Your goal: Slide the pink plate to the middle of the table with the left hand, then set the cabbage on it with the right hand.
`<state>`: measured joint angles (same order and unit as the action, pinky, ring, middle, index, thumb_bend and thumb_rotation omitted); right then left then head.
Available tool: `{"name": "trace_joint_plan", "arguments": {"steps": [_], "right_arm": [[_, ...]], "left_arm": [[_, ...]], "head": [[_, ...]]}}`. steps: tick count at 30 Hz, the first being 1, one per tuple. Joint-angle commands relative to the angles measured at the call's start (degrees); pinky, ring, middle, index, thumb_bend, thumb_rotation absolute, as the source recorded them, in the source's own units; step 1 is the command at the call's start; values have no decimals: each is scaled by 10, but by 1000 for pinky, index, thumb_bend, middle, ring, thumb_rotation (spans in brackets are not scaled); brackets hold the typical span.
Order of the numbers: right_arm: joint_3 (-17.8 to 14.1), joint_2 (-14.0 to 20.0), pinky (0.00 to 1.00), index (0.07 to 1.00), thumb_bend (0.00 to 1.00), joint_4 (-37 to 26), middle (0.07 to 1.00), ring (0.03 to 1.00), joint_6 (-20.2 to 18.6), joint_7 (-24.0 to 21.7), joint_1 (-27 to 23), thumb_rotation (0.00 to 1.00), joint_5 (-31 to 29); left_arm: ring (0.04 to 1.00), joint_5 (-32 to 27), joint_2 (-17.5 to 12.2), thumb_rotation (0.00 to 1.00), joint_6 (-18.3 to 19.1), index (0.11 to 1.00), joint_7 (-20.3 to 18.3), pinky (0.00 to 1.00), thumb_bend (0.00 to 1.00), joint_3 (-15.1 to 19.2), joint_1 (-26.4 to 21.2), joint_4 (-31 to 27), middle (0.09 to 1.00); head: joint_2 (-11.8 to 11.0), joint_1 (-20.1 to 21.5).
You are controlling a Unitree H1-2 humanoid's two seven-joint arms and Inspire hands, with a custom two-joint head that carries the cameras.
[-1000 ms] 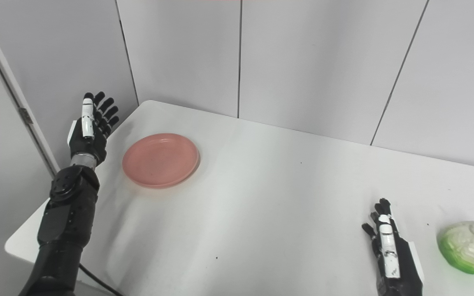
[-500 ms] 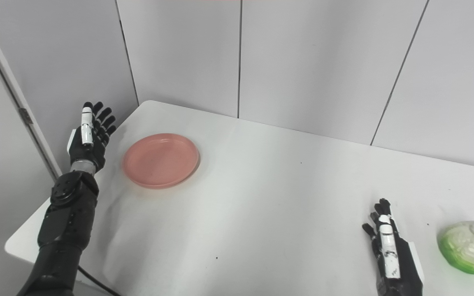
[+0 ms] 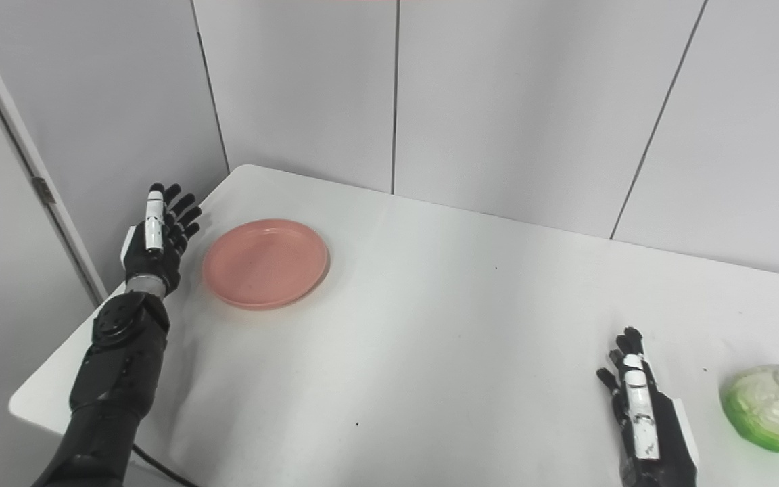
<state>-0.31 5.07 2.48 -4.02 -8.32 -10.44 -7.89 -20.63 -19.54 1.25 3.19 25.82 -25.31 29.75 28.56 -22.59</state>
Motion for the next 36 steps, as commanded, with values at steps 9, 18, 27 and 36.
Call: {"name": "trace_joint_plan", "arguments": {"steps": [9, 18, 27, 36], "right_arm": [[-2, 3, 1000, 1000, 143, -27, 1000, 1000, -11, -2, -6, 1000, -5], [-3, 4, 1000, 1000, 145, -28, 1000, 1000, -12, 0, -6, 1000, -6], [-3, 4, 1000, 1000, 146, -20, 1000, 1000, -5, -1, -9, 1000, -4], [-1, 4, 1000, 1000, 159, -25, 1000, 1000, -14, -4, -8, 1000, -7]], "left_arm": [[892, 9, -3, 1000, -23, 886, 2, 922, 413, -12, -27, 19, 887], [907, 9, 1, 1000, -32, 893, -6, 947, 417, -21, -28, 37, 897], [892, 7, 17, 1000, -43, 881, -18, 932, 420, -37, -31, 60, 884], [881, 21, 46, 1000, -41, 864, -16, 899, 432, -68, -22, 47, 868]], "head": [[2, 2], [8, 2], [6, 5], [8, 11]]}}
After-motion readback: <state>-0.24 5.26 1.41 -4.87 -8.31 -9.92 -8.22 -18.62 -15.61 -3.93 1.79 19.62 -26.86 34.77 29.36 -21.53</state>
